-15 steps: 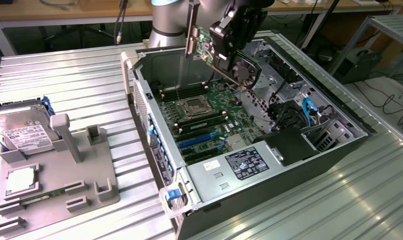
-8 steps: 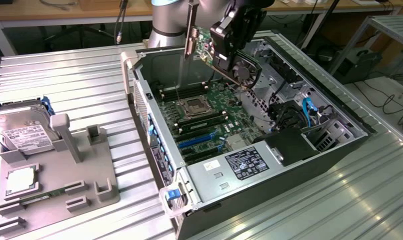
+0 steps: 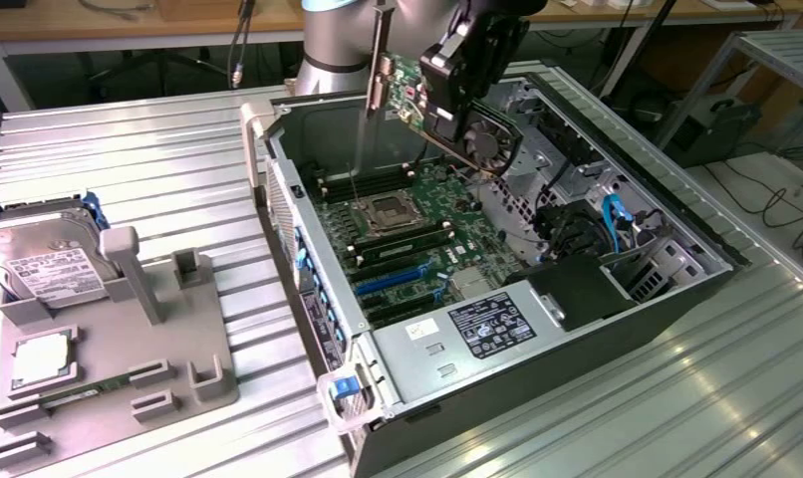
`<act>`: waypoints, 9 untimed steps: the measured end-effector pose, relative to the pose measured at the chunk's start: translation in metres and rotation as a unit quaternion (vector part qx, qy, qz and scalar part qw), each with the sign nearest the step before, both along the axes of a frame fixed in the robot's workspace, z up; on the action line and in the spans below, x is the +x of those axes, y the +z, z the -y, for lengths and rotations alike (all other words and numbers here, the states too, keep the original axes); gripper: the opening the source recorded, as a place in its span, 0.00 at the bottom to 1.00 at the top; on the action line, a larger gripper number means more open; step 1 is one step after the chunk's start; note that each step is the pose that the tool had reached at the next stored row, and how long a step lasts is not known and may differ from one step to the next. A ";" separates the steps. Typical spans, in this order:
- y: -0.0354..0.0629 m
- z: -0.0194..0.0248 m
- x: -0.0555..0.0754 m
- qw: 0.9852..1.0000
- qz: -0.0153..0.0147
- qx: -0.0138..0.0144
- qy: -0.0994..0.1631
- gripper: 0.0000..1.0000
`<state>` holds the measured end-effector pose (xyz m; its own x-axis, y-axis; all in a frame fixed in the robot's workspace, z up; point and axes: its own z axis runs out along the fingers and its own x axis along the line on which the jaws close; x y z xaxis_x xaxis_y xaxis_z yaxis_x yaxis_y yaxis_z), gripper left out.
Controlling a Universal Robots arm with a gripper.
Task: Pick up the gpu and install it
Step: 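Insert the gpu into the slot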
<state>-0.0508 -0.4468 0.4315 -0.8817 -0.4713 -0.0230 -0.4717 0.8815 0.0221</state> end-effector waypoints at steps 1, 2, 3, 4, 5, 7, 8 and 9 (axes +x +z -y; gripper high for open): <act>0.0000 0.0000 0.000 1.000 0.000 0.000 0.004 0.27; 0.0000 0.0000 0.000 1.000 0.000 0.000 0.007 0.27; 0.0000 0.0000 0.000 1.000 0.000 0.000 0.009 0.27; 0.0000 0.0000 0.000 1.000 0.000 0.000 0.011 0.27; 0.0000 0.0000 0.000 1.000 0.000 0.000 0.013 0.27; 0.0000 0.0000 0.000 1.000 0.000 0.000 0.017 0.27; 0.0000 0.0000 0.000 1.000 0.000 0.000 0.019 0.27; 0.0000 0.0000 0.000 1.000 0.000 0.000 0.021 0.27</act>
